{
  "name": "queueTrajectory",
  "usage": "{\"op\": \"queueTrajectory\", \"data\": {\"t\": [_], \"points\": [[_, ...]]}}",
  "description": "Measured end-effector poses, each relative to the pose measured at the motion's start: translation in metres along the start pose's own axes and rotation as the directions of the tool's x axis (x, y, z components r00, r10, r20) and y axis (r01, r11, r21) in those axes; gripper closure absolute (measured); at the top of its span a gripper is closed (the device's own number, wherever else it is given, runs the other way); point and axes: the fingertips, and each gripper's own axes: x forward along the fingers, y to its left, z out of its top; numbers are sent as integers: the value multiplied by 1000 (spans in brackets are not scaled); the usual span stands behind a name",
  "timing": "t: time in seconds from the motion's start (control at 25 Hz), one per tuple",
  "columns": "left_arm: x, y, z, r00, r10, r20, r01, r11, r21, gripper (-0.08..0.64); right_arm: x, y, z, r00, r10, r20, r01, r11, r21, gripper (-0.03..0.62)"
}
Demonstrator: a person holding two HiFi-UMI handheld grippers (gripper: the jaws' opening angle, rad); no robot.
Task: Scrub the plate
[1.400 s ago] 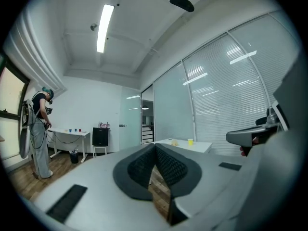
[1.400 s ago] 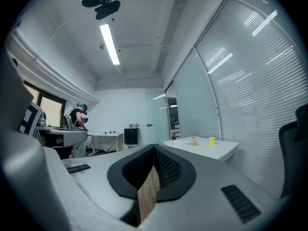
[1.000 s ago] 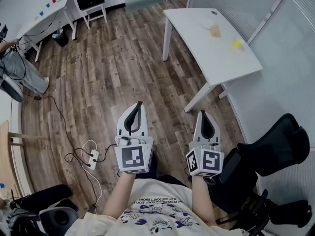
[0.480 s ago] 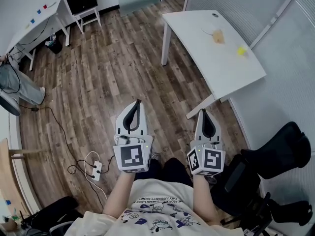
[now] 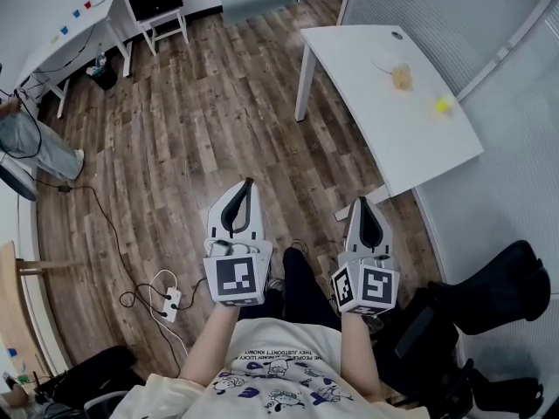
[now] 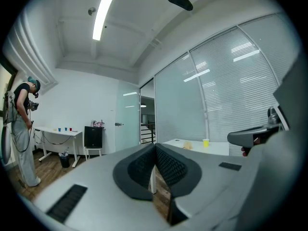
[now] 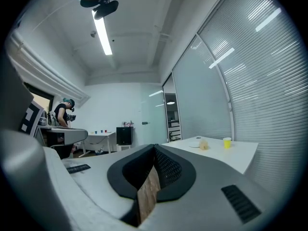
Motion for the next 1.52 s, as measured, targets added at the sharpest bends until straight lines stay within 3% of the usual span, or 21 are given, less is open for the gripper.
{"op": "queueTrajectory", "data": {"t": [0.48,0.92,1.52], "points": [[102,1,-7,999,37,-23,-37,999,-12,529,101,-45,-5,1000,18,-14,-18,1000,9,592],[217,0,12,998,60,-14,-61,998,-5,529,214,-93,3,998,50,-26,-50,999,7,593],[301,-6,4,998,21,-54,-22,1000,-16,529,282,-129,-6,998,13,-65,-12,1000,13,592]]}}
